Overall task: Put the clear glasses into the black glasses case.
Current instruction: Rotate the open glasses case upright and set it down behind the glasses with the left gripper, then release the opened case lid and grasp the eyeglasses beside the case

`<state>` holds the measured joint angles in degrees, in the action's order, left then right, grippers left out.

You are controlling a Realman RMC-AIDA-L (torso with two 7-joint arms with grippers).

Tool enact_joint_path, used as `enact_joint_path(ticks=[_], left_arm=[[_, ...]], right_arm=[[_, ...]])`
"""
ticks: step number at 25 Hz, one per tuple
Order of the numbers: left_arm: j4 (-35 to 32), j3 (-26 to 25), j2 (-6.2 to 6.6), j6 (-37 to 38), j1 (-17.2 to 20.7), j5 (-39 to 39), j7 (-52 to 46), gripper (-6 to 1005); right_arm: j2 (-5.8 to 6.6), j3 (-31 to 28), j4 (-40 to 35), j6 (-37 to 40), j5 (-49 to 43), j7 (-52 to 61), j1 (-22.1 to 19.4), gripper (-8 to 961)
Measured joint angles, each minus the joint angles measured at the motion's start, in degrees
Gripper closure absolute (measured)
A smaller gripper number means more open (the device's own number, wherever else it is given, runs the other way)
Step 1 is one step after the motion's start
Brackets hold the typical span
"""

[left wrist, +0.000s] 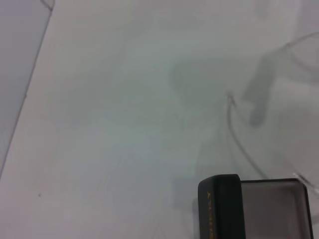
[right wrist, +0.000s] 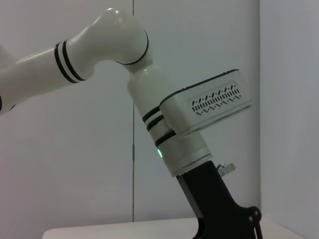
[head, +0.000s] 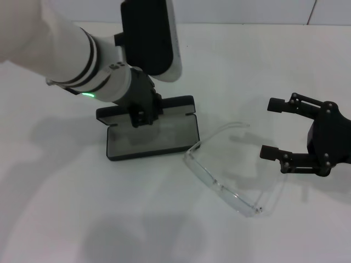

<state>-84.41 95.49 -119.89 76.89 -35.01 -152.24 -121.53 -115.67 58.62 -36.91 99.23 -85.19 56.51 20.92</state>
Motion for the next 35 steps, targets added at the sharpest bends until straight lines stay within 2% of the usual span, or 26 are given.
enact_joint_path(ticks=[14,17,23,29,31,35], left_arm=[[0.1,1.8,0.01,-2.1,-0.2,-0.3,0.3,737],[-0.6,0.5,0.04,-2.2,-0.1,2.4,0.3,728],[-4.8,-9.9,0.35,0.7,2.4,21.7,6.1,689],[-7.6,-17.6,0.31,1.4,10.2,41.2,16.1,638],[-5.7,-20.4,0.16,1.0,13.4,48.9,21.5,621],[4.3,-25.6,0.29,1.2,18.2,66.0,30.2,587]], right_arm=[[0.09,0.0,0.5,0.0,0.0,0.0,0.0,90],[0.09,0.0,0.5,0.0,0.0,0.0,0.0,91],[0.09,0.0,0.7,0.0,0.0,0.0,-0.1,91],[0.20,0.0,0.9,-0.1,1.0,0.0,-0.2,92],[0.23,-0.3,1.2,-0.4,1.5,0.1,-0.2,92],[0.23,-0.7,1.3,-1.1,1.7,1.9,0.1,93]])
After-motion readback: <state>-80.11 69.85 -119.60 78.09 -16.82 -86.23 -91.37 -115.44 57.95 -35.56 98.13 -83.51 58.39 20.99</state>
